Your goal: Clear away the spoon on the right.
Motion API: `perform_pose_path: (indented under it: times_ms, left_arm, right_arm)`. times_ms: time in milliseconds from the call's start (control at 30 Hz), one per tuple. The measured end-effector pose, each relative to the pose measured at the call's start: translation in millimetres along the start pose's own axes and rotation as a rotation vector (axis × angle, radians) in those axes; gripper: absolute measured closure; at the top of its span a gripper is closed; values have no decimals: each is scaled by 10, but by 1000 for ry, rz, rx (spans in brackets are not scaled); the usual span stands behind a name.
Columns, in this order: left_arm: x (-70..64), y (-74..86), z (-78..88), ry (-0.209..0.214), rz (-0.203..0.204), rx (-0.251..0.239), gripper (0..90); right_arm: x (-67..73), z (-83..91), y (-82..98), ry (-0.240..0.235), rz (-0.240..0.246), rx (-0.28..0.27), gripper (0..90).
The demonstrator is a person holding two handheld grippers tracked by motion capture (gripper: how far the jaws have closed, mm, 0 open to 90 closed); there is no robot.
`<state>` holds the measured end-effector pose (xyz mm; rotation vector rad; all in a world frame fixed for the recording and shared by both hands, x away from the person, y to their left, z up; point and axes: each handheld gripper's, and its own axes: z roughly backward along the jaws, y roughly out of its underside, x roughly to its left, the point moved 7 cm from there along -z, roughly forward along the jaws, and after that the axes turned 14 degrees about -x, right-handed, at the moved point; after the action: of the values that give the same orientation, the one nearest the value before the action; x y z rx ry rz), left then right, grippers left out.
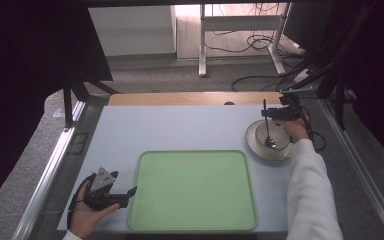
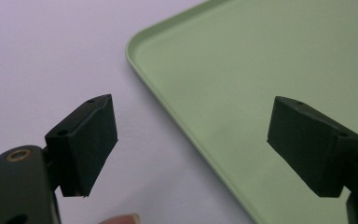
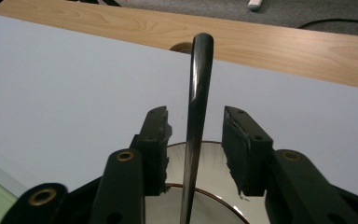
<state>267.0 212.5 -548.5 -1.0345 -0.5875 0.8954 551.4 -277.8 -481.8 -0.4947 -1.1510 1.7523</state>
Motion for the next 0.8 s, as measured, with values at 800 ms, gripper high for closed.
perform_pose_path:
  times_ms: [800]
  left_arm:
    - [-9, 11, 4, -1, -4, 4, 157]
  right_arm:
    - [11, 120, -44, -7, 46, -56, 897]
